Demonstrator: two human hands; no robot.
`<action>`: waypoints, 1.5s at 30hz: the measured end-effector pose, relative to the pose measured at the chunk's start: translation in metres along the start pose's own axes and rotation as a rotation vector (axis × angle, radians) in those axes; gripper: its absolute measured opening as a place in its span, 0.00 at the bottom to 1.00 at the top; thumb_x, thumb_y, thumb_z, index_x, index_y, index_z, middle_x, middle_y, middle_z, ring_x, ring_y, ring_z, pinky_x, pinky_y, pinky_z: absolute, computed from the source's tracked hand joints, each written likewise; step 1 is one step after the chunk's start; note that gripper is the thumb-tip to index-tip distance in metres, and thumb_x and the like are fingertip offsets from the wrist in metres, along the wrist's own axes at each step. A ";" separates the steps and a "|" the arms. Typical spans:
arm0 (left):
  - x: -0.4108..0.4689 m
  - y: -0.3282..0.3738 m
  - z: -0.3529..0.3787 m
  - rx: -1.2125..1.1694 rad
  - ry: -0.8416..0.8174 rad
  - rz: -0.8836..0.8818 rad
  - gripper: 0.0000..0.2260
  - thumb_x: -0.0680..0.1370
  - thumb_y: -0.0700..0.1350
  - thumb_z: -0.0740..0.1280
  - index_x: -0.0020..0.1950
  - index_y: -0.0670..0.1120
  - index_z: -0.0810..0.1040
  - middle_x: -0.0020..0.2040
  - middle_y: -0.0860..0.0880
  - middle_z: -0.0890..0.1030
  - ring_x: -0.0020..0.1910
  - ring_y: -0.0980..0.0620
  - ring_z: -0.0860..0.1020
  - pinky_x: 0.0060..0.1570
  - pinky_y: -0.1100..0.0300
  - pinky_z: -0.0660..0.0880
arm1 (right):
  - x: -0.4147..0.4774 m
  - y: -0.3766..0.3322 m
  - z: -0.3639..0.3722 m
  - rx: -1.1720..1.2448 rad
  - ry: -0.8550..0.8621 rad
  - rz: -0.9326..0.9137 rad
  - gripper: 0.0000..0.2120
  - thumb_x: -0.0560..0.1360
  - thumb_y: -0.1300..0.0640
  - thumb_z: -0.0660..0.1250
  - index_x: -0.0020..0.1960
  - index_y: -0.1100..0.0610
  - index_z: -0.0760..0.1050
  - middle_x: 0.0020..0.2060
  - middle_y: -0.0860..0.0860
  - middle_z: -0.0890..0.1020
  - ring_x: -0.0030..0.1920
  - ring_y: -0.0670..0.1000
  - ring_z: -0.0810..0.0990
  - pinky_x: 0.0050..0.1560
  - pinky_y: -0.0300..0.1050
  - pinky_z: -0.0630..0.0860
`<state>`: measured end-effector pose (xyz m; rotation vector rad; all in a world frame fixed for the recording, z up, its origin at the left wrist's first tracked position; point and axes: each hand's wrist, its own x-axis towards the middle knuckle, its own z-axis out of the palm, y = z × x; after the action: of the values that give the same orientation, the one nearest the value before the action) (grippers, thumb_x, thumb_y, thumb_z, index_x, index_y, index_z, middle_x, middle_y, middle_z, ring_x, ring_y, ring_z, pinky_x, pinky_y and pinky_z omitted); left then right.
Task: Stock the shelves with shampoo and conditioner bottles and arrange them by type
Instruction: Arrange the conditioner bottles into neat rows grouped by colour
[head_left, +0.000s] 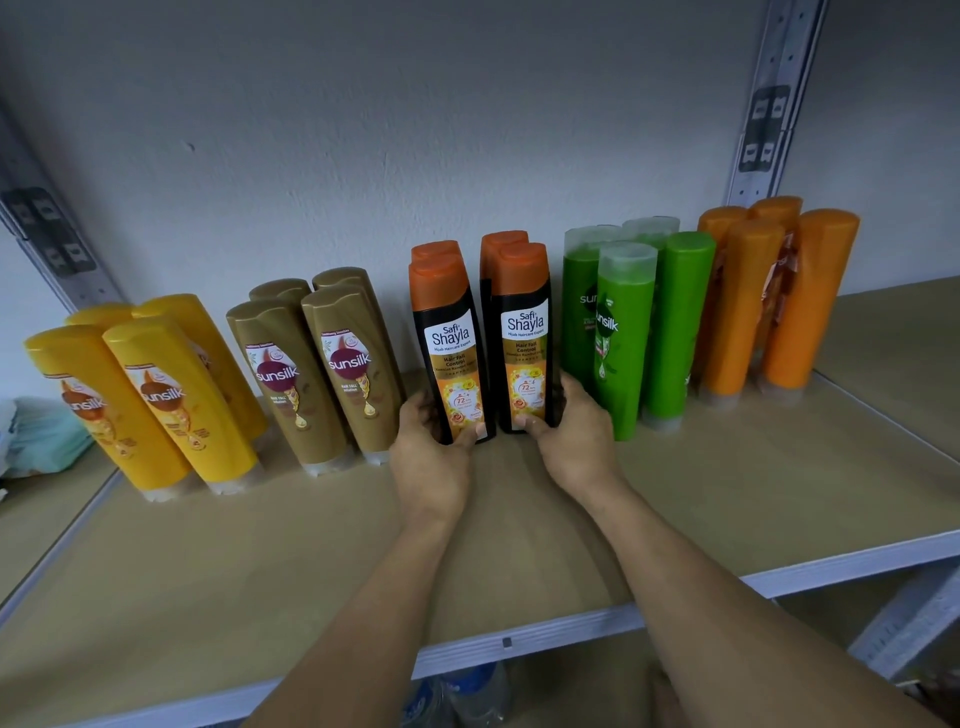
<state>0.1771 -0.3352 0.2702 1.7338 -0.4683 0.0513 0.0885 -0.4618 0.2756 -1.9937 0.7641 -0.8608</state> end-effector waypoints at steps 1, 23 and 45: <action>-0.003 0.001 -0.001 0.010 0.021 0.004 0.36 0.71 0.44 0.80 0.75 0.45 0.68 0.67 0.51 0.77 0.66 0.55 0.75 0.63 0.61 0.72 | -0.001 0.000 -0.004 -0.011 0.003 0.016 0.30 0.72 0.54 0.78 0.71 0.55 0.73 0.61 0.50 0.82 0.62 0.50 0.80 0.65 0.47 0.76; -0.032 0.045 0.120 -0.141 -0.460 0.085 0.34 0.72 0.36 0.77 0.74 0.41 0.66 0.66 0.50 0.75 0.65 0.53 0.75 0.66 0.61 0.73 | 0.003 0.069 -0.131 0.037 0.185 0.100 0.31 0.73 0.59 0.77 0.72 0.59 0.71 0.65 0.54 0.79 0.65 0.53 0.78 0.67 0.54 0.75; -0.030 0.028 0.124 -0.037 -0.462 0.105 0.35 0.73 0.43 0.78 0.77 0.46 0.66 0.67 0.47 0.79 0.64 0.52 0.77 0.68 0.51 0.73 | -0.036 0.050 -0.194 0.030 0.249 -0.002 0.27 0.62 0.46 0.79 0.59 0.42 0.76 0.54 0.50 0.82 0.51 0.49 0.82 0.54 0.55 0.81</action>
<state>0.1129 -0.4484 0.2600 1.6812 -0.8919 -0.2875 -0.0953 -0.5441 0.3070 -1.8825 0.8831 -1.1296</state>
